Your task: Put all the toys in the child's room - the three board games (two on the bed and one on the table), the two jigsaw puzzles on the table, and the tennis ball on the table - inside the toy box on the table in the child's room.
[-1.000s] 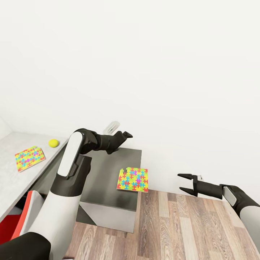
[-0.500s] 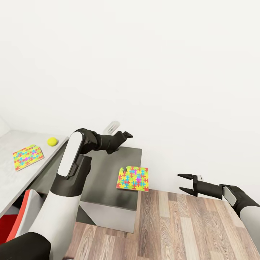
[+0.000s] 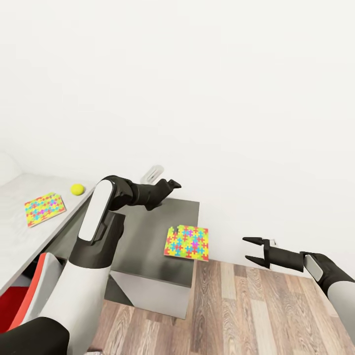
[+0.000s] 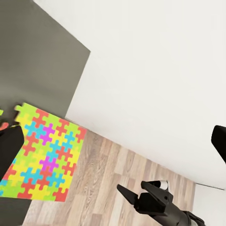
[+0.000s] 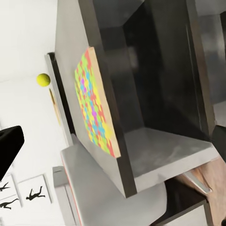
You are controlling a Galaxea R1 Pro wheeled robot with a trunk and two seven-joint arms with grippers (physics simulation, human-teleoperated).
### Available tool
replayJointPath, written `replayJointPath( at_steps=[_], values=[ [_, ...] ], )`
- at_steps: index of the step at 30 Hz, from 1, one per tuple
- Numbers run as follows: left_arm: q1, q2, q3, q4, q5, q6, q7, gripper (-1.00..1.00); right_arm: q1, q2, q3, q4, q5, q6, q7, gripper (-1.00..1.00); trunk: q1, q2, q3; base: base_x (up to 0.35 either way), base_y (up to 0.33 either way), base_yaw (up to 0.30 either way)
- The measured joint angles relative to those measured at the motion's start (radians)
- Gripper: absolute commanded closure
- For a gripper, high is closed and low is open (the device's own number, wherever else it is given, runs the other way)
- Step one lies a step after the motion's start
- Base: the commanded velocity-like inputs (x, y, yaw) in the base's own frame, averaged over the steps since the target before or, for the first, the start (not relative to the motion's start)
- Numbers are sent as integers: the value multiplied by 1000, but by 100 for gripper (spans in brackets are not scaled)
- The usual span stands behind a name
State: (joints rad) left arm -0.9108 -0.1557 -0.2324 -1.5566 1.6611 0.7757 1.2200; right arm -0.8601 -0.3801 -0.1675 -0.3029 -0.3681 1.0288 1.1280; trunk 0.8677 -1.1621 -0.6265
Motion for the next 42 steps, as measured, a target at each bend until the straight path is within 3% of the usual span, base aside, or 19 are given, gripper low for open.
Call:
replayJointPath(
  at_steps=[15, 20, 23, 29, 38, 42],
  values=[
    [3, 0, 1, -3, 1, -4, 0, -100, 0, 0, -1, -1, 0, 0, 1, -100, 58, -105, -35, 0, 0, 230],
    [11, 2, -2, -12, 3, -69, 1, -100, 0, -1, -3, -2, -2, 1, 1, -100, 58, -105, -34, 0, 0, 44],
    [10, 3, -23, -13, 3, -90, 1, -100, 0, -1, -4, -2, -2, 1, 1, -100, 58, -105, -34, 0, 0, 9],
    [6, 3, -36, -15, 3, -95, 1, -100, 0, -1, -4, -1, -2, 1, 0, -100, 58, -105, -34, 0, 0, 2],
    [3, 4, -41, -15, 3, -90, 0, -100, 0, -1, -5, -1, -2, 0, 0, -100, 92, -168, -62, 0, 0, 0],
    [3, 4, -41, -15, 3, -89, -1, -100, 0, -1, -6, -1, -2, 0, 0, -100, 92, -168, -62, 0, 0, 28]
  ],
)
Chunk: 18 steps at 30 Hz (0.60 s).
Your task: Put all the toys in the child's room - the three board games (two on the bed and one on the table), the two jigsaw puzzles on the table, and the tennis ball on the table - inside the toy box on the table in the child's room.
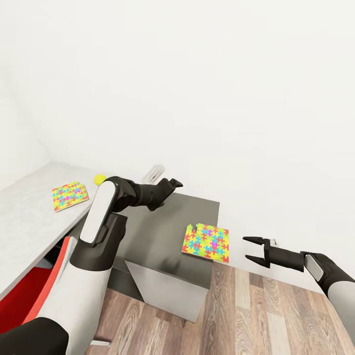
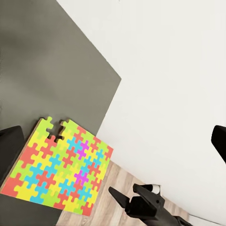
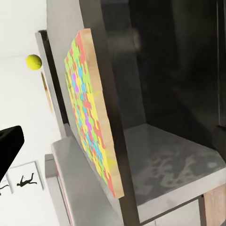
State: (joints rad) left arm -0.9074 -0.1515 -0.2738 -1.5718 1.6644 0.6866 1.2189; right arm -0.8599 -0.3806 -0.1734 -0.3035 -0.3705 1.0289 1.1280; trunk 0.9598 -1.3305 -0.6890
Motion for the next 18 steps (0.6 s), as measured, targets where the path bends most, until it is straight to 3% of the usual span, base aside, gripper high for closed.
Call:
replayJointPath(
  at_steps=[13, 18],
  values=[
    [2, 0, -1, -1, 0, 0, -5, -100, 0, 0, -1, 3, 0, 1, 0, -100, 0, 0, 10, 0, 0, 202],
    [2, 0, -2, -2, 0, -1, -5, -100, 1, 0, -2, 3, -1, 0, 0, -100, 0, 0, 12, 0, 0, 96]
  ],
)
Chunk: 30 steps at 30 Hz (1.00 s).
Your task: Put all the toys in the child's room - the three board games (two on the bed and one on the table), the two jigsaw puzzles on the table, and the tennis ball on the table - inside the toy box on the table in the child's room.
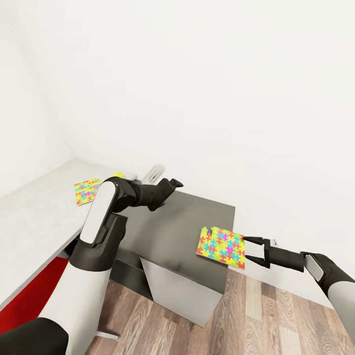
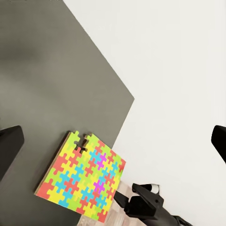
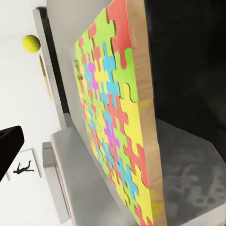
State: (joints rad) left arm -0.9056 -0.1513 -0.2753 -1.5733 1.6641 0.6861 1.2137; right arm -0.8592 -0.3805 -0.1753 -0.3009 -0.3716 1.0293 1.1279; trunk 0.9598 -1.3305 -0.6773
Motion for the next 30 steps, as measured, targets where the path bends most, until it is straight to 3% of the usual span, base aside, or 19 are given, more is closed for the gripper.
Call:
replayJointPath(
  at_steps=[7, 13, 19, 30],
  values=[
    [0, 0, 0, 0, 0, 0, 0, -100, 1, 0, 0, 0, 0, 0, 0, -100, 0, 0, 1, 0, 0, 20],
    [-2, 0, -1, 0, -7, 1, 5, -100, 1, -1, 0, 0, -1, 0, 0, -100, 23, -42, -18, 0, 0, 3],
    [0, 0, 0, 0, -9, 1, 0, -100, 1, 0, 0, 0, 0, 0, 0, -100, 23, -42, -18, 0, 0, 16],
    [0, 0, -1, -3, -9, 2, -3, -100, 1, 0, 0, -1, 0, 2, 0, -100, 23, -42, -18, 0, 0, 164]
  ],
)
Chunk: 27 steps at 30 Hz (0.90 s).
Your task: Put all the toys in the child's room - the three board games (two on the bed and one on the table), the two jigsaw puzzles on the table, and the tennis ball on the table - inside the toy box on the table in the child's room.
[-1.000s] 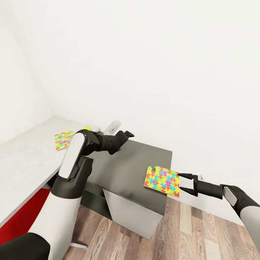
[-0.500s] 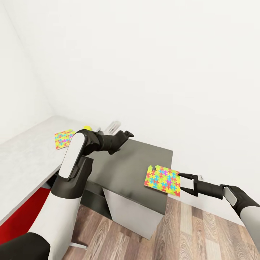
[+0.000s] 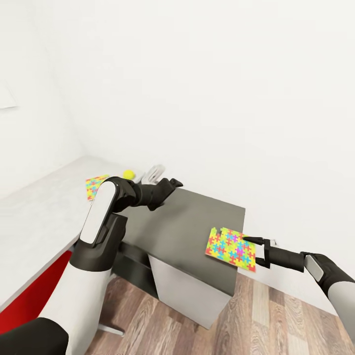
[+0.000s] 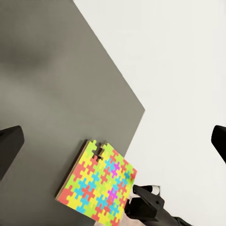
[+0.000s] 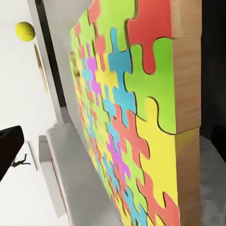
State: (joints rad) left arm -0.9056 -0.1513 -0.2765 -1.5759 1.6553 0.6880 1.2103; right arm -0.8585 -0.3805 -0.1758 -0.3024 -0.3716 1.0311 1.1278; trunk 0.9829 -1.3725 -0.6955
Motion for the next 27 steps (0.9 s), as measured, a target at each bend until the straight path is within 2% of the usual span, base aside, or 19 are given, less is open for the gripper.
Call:
replayJointPath(
  at_steps=[5, 6, 11, 21, 27],
  values=[
    [0, 0, 0, -1, 0, 1, -1, -100, 0, 0, 0, -1, 0, 0, 0, -100, 0, 0, 0, 0, 0, 46],
    [0, 0, 0, -1, 0, 1, -1, -100, 0, 0, 0, -2, 0, 0, 0, 100, 0, 0, 0, 0, 0, 22],
    [6, 1, 0, 0, 4, 4, -8, -100, 1, 0, -4, -5, -14, 6, 0, 100, 0, 0, 0, 0, 0, 7],
    [17, 2, 0, 1, 6, 10, -37, -100, 4, 0, -2, -7, -8, 4, 0, 100, 0, 0, 0, 0, 0, 0],
    [23, 3, 0, 0, 6, 41, -43, -100, 7, 1, -1, -9, -7, 2, 0, 100, 0, 0, 0, 0, 0, 0]
  ],
)
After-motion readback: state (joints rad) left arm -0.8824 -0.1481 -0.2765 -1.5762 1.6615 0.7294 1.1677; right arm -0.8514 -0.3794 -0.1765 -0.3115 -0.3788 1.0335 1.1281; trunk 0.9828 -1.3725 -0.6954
